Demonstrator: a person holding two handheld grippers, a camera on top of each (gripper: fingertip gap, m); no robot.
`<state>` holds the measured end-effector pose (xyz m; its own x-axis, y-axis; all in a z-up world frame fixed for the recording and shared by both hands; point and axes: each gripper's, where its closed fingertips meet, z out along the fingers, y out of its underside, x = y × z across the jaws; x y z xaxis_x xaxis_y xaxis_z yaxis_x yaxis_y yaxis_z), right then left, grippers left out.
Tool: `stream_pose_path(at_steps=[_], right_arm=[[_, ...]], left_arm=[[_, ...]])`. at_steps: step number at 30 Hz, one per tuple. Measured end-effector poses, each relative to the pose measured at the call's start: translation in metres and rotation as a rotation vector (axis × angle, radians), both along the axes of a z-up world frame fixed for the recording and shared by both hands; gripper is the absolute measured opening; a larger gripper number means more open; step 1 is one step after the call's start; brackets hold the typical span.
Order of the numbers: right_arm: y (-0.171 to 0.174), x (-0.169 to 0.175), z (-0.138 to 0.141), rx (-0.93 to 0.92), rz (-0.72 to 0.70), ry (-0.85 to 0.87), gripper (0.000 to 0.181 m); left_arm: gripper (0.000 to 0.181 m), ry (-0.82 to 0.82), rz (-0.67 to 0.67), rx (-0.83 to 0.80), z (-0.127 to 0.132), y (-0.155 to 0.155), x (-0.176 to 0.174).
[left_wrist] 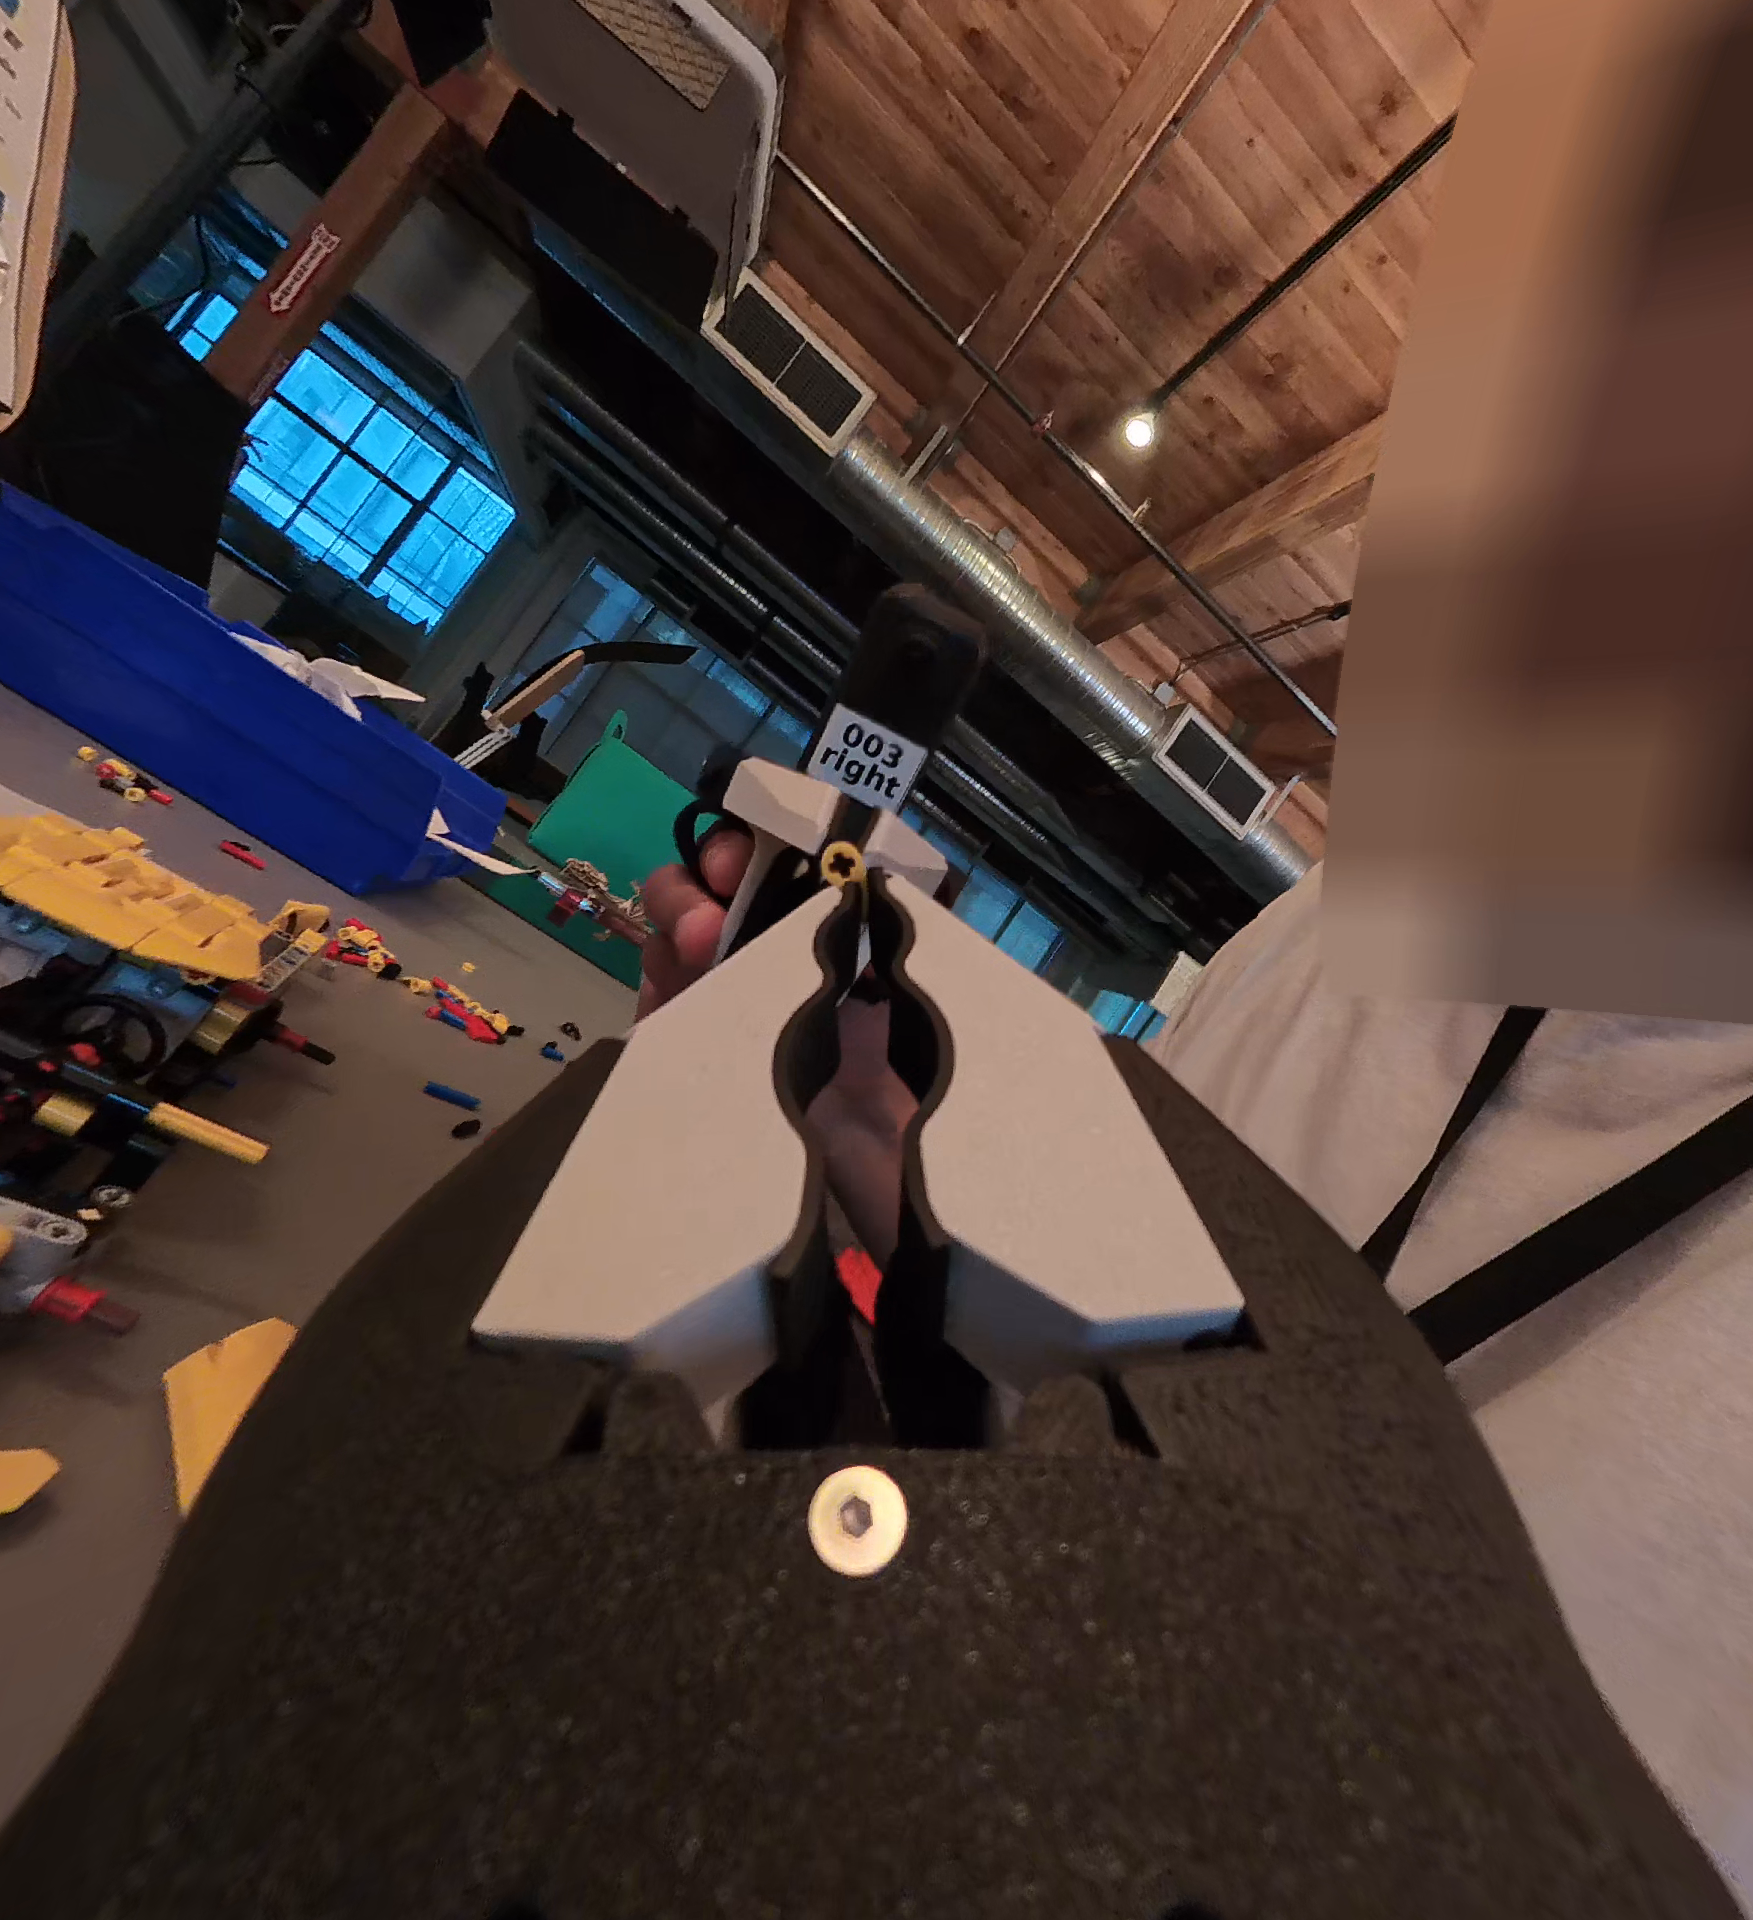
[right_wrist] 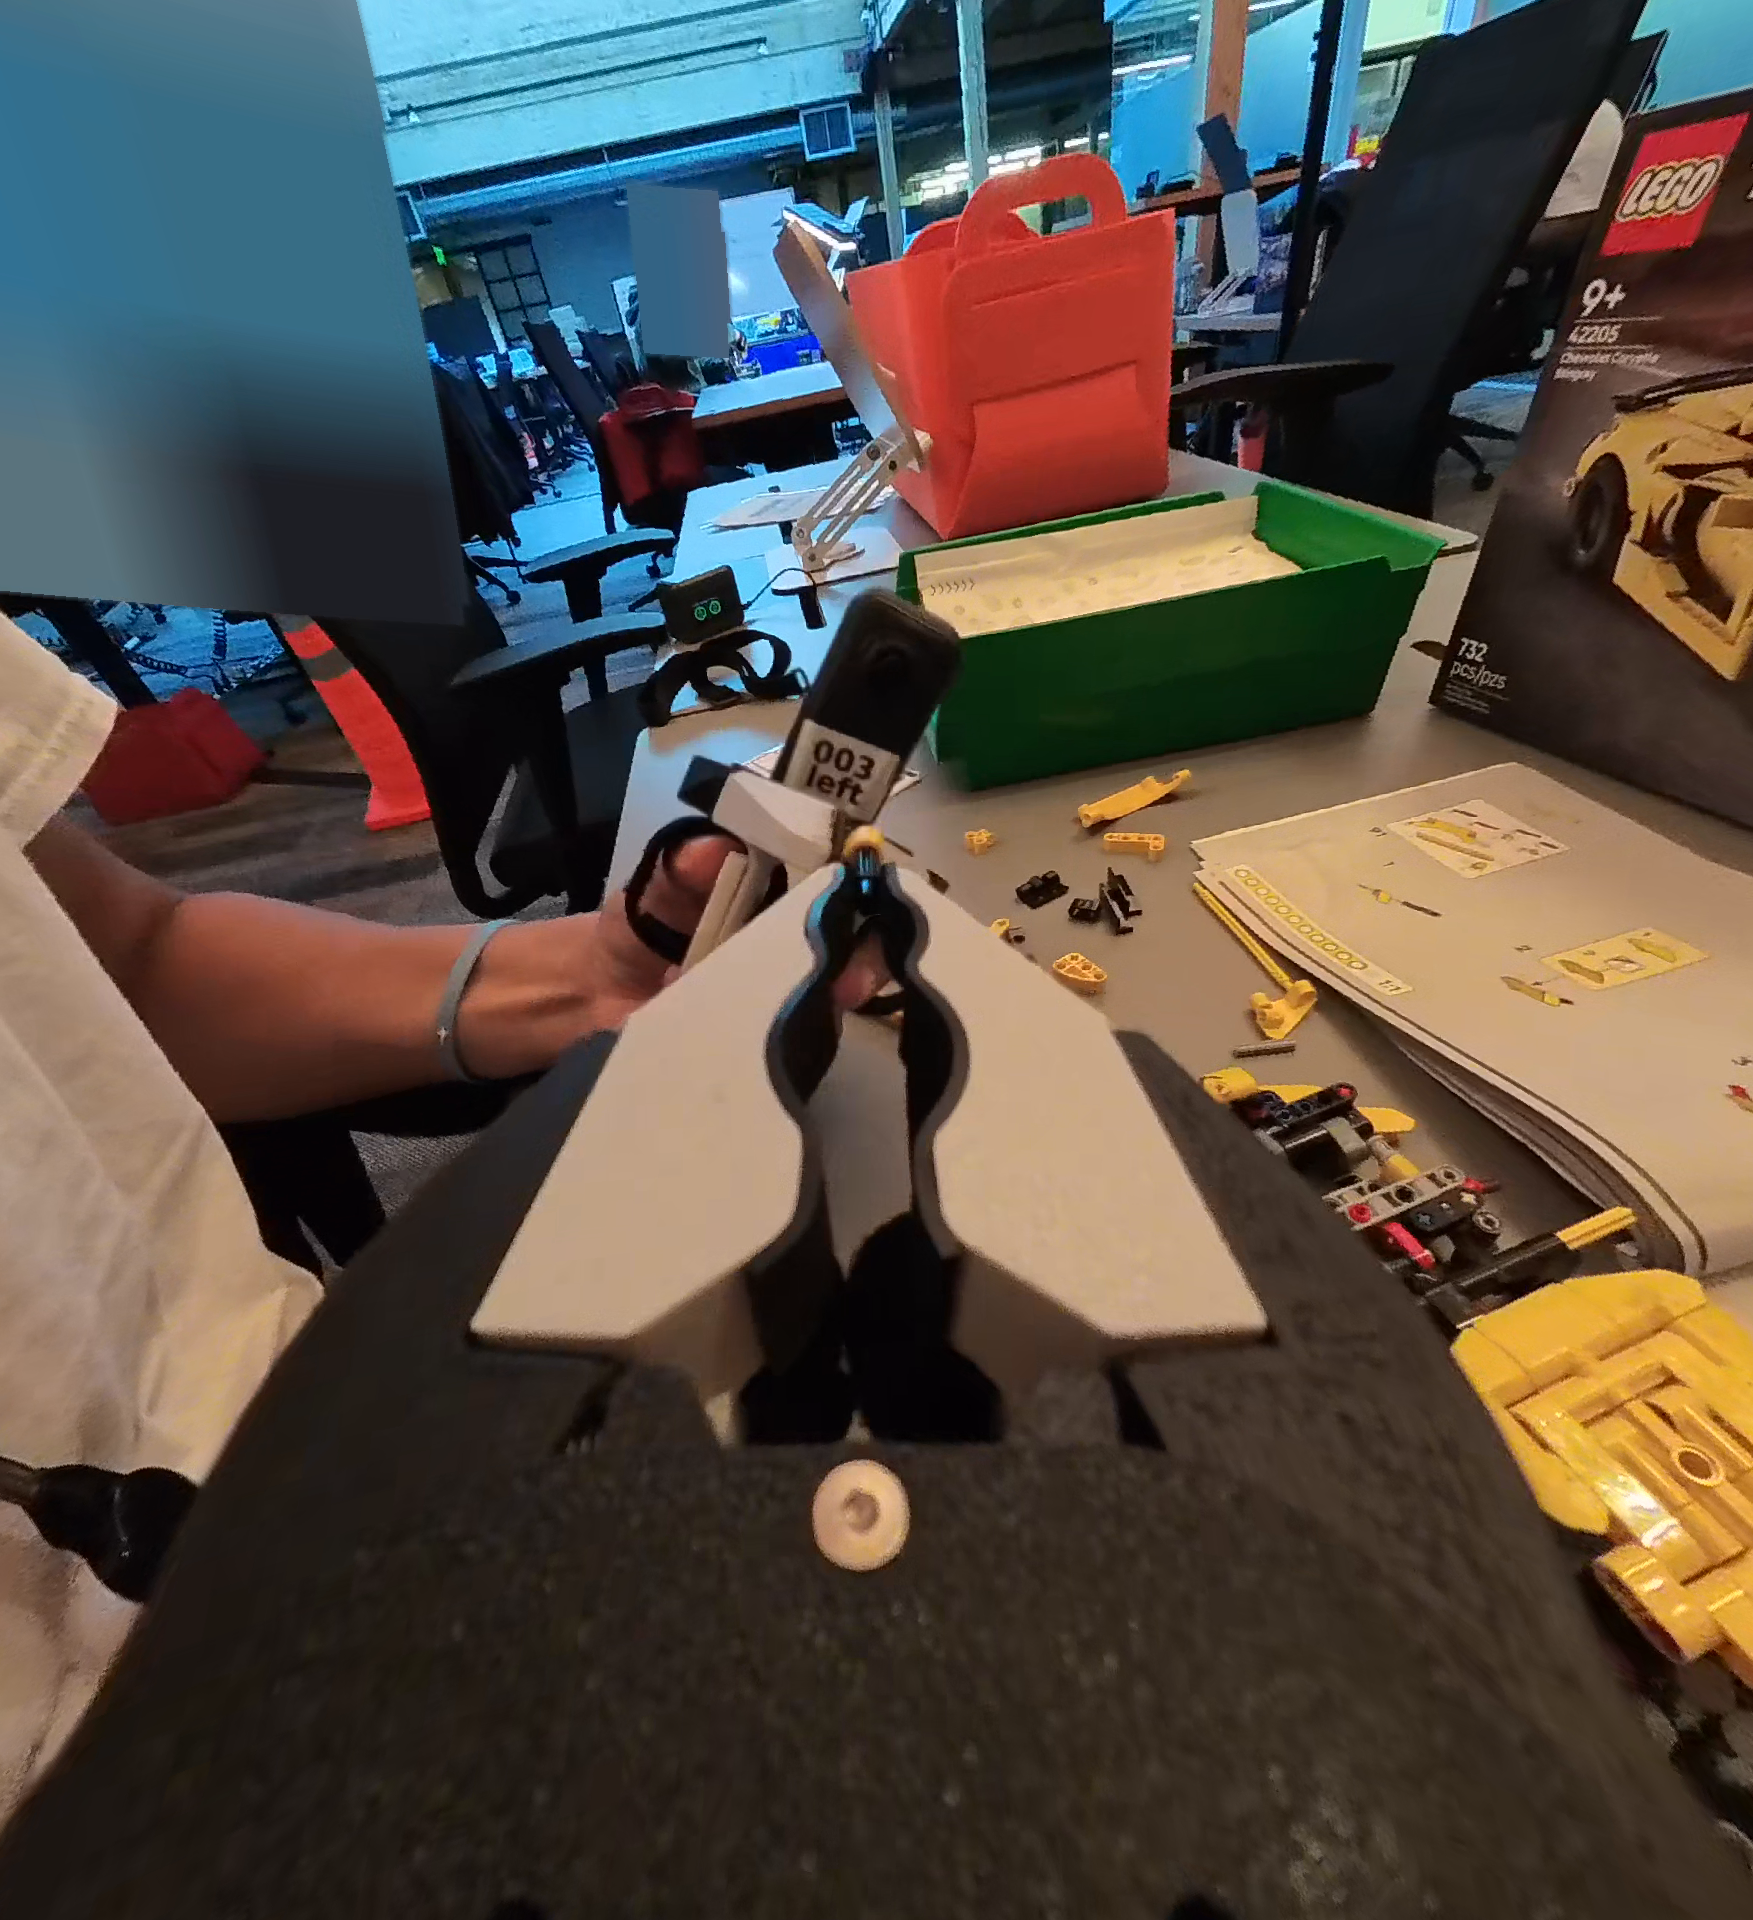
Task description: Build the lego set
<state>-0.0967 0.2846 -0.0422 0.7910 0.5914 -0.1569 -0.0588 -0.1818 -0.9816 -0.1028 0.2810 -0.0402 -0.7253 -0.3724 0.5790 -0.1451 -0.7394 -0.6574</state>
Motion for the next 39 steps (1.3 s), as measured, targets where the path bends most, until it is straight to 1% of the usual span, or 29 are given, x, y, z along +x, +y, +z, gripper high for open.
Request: stream_pose_path(at_steps=[5, 10, 14, 16, 17, 20, 26, 31, 33, 35, 37, 39], right_arm=[[-0.006, -0.001, -0.006, -0.025, 0.028, -0.013, 0.004], [-0.02, -0.005, -0.016, -0.068, 0.11, -0.084, 0.004], [-0.022, -0.001, -0.02, -0.057, 0.07, -0.059, 0.004], [-0.021, -0.001, -0.018, -0.026, 0.048, -0.034, 0.004], [-0.02, 0.0, -0.018, -0.01, 0.029, -0.047, 0.004], [-0.019, -0.003, -0.013, 0.035, 0.016, -0.017, 0.004], [-0.018, -0.005, -0.012, 0.106, -0.023, -0.025, 0.004], [-0.017, -0.002, -0.02, 0.058, -0.007, -0.017, 0.004], [-0.019, -0.002, -0.028, 0.011, 0.005, -0.097, 0.004], [-0.023, -0.003, -0.027, -0.002, 0.027, -0.156, 0.004], [-0.025, -0.003, -0.029, -0.024, 0.044, -0.15, 0.004], [-0.026, -0.001, -0.033, -0.032, 0.053, -0.095, 0.004]], left_arm=[[0.0, 0.026, -0.036, 0.042, -0.006, -0.007, 0.0], [0.001, 0.064, -0.095, 0.191, -0.017, -0.024, -0.004], [0.0, 0.088, -0.101, 0.183, -0.021, -0.026, 0.0], [0.001, 0.081, -0.107, 0.16, -0.019, -0.025, 0.0], [0.001, 0.082, -0.103, 0.154, -0.02, -0.024, 0.001], [0.0, 0.062, -0.113, 0.122, -0.015, -0.022, -0.002], [0.0, 0.043, -0.137, 0.05, -0.01, -0.02, -0.003], [0.0, 0.084, -0.131, 0.076, -0.017, -0.02, 0.0], [0.0, 0.126, -0.129, 0.13, -0.026, -0.024, 0.003], [0.0, 0.124, -0.146, 0.155, -0.027, -0.029, 0.002], [0.001, 0.135, -0.152, 0.172, -0.029, -0.032, 0.002], [0.001, 0.156, -0.157, 0.18, -0.033, -0.035, 0.005]])
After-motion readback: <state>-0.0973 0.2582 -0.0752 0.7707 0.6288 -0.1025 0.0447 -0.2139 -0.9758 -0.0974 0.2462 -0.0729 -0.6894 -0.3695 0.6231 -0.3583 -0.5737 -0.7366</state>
